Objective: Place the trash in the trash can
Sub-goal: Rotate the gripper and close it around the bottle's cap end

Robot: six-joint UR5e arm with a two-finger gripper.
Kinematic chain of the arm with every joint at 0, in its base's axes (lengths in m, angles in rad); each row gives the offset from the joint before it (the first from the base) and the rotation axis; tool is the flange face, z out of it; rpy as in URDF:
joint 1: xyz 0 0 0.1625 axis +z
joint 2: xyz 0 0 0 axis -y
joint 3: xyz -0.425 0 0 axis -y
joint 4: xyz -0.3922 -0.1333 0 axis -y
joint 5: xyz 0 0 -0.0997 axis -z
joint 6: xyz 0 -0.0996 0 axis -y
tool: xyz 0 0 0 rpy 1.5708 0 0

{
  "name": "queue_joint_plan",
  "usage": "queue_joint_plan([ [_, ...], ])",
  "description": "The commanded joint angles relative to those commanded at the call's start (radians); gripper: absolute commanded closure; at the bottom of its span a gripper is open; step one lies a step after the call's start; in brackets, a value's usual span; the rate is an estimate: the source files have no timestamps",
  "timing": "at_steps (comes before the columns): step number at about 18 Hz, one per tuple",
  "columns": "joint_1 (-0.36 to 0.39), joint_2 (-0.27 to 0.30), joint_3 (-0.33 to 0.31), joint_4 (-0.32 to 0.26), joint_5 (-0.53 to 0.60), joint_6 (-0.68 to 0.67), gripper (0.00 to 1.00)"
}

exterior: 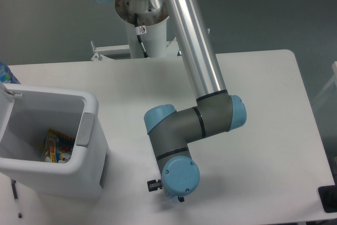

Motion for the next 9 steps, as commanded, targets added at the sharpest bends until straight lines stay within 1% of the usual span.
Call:
queue_joint_plan([
  [1, 0.000, 0.003, 0.000, 0.000, 0.000, 0.000, 0.56],
  [4, 0.000, 0.009, -0.002, 0.000, -0.003, 0.003, 0.57],
  [9, 0.003, 0.046, -0.005, 0.008, -0.034, 0.026, 0.62],
])
